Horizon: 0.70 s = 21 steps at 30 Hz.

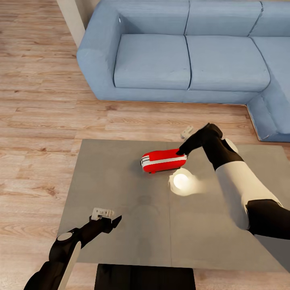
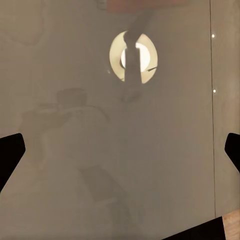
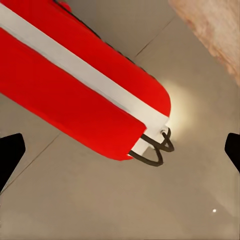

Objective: Turn on the radio receiver that's on the table in the living room.

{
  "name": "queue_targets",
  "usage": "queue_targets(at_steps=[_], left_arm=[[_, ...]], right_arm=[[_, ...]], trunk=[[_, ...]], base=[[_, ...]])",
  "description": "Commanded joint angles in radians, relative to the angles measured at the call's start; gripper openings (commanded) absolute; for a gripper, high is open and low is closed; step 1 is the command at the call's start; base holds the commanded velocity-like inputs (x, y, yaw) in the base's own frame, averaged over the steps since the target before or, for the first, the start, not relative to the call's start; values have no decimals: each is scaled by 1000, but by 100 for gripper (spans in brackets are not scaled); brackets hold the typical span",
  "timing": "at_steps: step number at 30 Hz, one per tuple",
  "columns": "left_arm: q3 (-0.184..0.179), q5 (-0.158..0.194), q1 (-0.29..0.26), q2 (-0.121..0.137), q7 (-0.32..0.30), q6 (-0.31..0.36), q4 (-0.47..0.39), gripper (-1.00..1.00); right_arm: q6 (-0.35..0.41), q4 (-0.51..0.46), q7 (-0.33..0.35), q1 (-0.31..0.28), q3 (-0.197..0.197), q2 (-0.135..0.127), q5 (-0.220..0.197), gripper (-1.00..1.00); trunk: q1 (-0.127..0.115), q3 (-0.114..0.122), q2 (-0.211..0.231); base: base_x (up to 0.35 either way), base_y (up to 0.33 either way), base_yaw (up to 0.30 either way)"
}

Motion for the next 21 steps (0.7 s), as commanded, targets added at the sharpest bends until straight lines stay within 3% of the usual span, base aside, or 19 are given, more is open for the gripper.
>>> queue_targets(at_steps=[1,8,21], left_arm=[[0,0,0,0,0,0,0,100],[0,0,0,0,1,0,1,100],[0,0,0,0,2,0,3,100]], right_arm=[[0,9,0,-6,0,0,0,100],[-42,188,-9,-93,1,2,1,100],[-55,269,-42,-115,0,52,-3,100]], trunk=[[0,0,0],[0,0,0],[0,0,0]], base=[[0,0,0],[0,0,0],[0,0,0]])
